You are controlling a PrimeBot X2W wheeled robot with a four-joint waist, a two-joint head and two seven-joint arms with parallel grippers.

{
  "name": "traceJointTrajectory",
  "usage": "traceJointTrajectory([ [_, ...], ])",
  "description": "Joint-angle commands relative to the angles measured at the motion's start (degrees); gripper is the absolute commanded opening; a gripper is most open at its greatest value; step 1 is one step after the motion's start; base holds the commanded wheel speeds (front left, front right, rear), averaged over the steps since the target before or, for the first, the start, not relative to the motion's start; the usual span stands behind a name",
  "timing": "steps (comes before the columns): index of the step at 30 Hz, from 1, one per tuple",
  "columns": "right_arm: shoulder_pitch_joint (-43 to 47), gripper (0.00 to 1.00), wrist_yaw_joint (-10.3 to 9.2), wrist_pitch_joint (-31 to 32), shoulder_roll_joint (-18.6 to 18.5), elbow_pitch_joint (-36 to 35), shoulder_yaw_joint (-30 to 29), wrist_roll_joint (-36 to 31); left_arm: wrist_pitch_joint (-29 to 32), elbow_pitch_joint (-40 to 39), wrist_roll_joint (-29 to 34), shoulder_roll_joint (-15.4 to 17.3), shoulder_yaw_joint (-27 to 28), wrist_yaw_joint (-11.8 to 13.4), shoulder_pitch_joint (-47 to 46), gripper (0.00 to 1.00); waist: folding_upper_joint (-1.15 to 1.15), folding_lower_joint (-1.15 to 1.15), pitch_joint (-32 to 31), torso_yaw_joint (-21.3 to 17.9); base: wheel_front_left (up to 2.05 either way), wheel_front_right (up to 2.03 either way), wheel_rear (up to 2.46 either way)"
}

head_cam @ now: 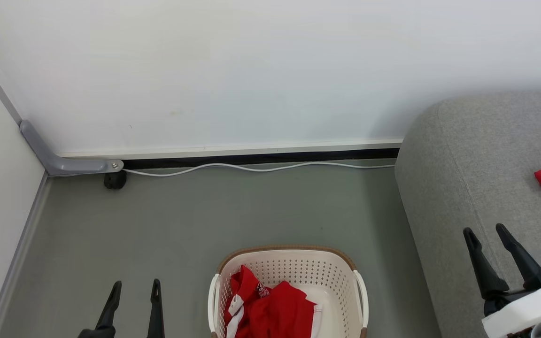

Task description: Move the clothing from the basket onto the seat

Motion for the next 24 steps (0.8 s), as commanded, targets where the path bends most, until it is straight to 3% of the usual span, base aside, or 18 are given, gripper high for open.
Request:
traceJointTrajectory([
  [1, 0.2, 1.00, 0.17, -0.3, -1.0, -0.9, 0.0, -0.7, -0.3, -1.9, 0.6, 0.1, 2.1, -0.2, -0.7, 1.00, 0.00, 0.00, -0.2, 0.0, 0.00, 0.00, 0.00],
  [12, 1.9, 1.00, 0.17, -0.3, 1.2, -0.1, -1.3, -3.0, -0.3, -3.1, -0.2, 0.0, 1.3, 1.1, 2.0, 1.00, 0.00, 0.00, -0.9, -0.4, 0.00, 0.00, 0.00],
  [24, 1.4, 1.00, 0.17, -0.3, 0.5, -1.0, -1.8, -2.1, -0.3, -1.7, -1.9, 0.0, -0.6, 3.5, 1.7, 1.00, 0.00, 0.00, 0.7, -0.4, 0.00, 0.00, 0.00],
])
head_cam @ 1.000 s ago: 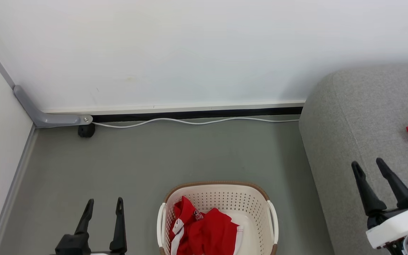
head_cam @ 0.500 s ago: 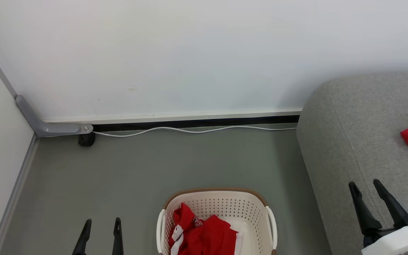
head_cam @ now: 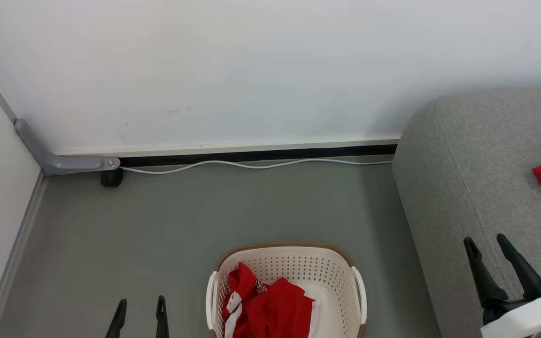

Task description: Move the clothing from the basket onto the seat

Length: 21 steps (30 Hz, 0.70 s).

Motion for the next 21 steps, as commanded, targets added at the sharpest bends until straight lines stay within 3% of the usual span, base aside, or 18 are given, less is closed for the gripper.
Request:
traceJointTrajectory([
  [1, -1.1, 1.00, 0.17, -0.3, -1.9, -1.9, 0.6, 0.3, -0.3, -0.3, -0.5, 0.0, 1.1, 0.9, -1.7, 1.00, 0.00, 0.00, 0.7, -0.1, 0.00, 0.00, 0.00],
  [9, -2.4, 1.00, 0.17, -0.3, -5.0, -5.7, 0.4, 2.7, -0.3, 0.8, -1.4, 0.0, -2.0, 5.0, -4.1, 1.00, 0.00, 0.00, 6.8, -0.8, 0.00, 0.00, 0.00],
  [21, -4.6, 1.00, 0.17, -0.3, -13.2, -14.3, -3.6, 8.2, -0.3, -0.1, -3.9, 0.0, -14.2, 17.4, -13.7, 1.00, 0.00, 0.00, 22.5, -0.9, 0.00, 0.00, 0.00],
])
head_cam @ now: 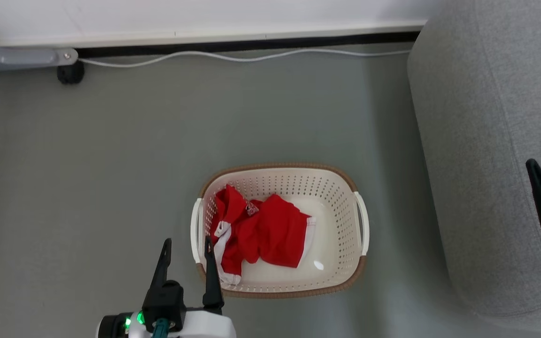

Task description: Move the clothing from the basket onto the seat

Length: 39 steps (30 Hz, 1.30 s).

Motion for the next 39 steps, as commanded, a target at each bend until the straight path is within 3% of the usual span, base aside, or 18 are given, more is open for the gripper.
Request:
traceJointTrajectory([
  [1, -1.0, 1.00, 0.17, -0.3, -2.9, -2.4, -0.1, 0.8, -0.3, -1.3, -0.5, 0.0, 0.0, 1.8, -3.3, 1.00, 0.00, 0.00, 6.1, 0.1, 0.00, 0.00, 0.00],
  [8, -3.3, 1.00, 0.17, -0.3, -5.3, -6.9, -0.5, 2.9, -0.3, -0.1, -2.4, 0.0, -6.8, 7.1, -11.0, 1.00, 0.00, 0.00, 14.8, 0.9, 0.00, 0.00, 0.00],
  [16, -6.2, 1.00, 0.17, -0.3, -6.7, -11.3, 0.0, 2.9, -0.3, 2.4, -4.0, 0.0, -13.1, 10.8, -20.5, 1.00, 0.00, 0.00, 24.0, 1.7, 0.00, 0.00, 0.00],
  [28, -9.9, 1.00, 0.17, -0.3, -7.9, -15.3, -0.6, 2.5, -0.3, 11.1, -8.3, 0.0, -17.8, 10.4, -32.7, 1.00, 0.00, 0.00, 32.8, 0.1, 0.00, 0.00, 0.00],
  [39, -13.2, 1.00, 0.17, -0.3, -8.0, -17.3, -0.3, 2.1, -0.3, 23.7, -16.4, 0.0, -21.9, 8.0, -43.5, 1.00, 0.00, 0.00, 38.2, -2.8, 0.00, 0.00, 0.00],
])
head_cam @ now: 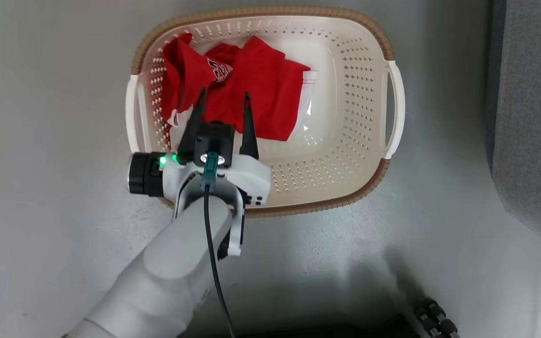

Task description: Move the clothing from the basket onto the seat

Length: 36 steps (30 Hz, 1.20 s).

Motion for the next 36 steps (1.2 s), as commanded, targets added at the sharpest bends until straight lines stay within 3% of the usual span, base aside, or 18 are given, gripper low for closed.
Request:
traceJointTrajectory([
  [1, 1.7, 1.00, 0.17, -0.3, -1.6, -1.5, 0.6, -0.6, -0.3, 0.3, -0.7, 0.2, 0.2, 0.2, -0.4, 1.00, 0.00, 0.00, 1.0, -0.8, 0.00, 0.00, 0.00],
  [11, 1.1, 1.00, 0.17, -0.3, -0.6, -0.8, 0.3, 0.0, -0.3, 7.5, -2.4, 0.2, -4.6, 7.5, -7.2, 1.00, 0.00, 0.00, 2.2, -1.3, 0.00, 0.00, 0.00],
  [17, 1.0, 1.00, 0.17, -0.3, -0.4, -0.4, 0.4, 0.3, -0.3, 7.6, -1.6, 0.2, -5.4, 10.1, -8.7, 1.00, 0.00, 0.00, 2.4, -0.9, 0.00, 0.00, 0.00],
  [23, 1.3, 1.00, 0.17, -0.3, -0.3, -0.4, 0.2, 0.5, -0.3, 4.7, 2.7, 0.2, -3.9, 14.5, -8.8, 1.00, 0.00, 0.00, 2.1, -0.4, 0.00, 0.00, 0.00],
  [26, 1.4, 1.00, 0.17, -0.3, -0.3, -0.3, 0.2, 0.7, -0.3, 4.5, 3.4, 0.2, -3.1, 14.9, -8.0, 1.00, 0.00, 0.00, 1.8, -0.3, 0.00, 0.00, 0.00],
  [36, 1.3, 1.00, 0.17, -0.3, -0.1, 0.3, 1.0, 1.3, -0.3, 7.0, -1.7, 0.2, -1.6, 11.8, -6.1, 1.00, 0.00, 0.00, 1.8, -0.8, 0.00, 0.00, 0.00],
])
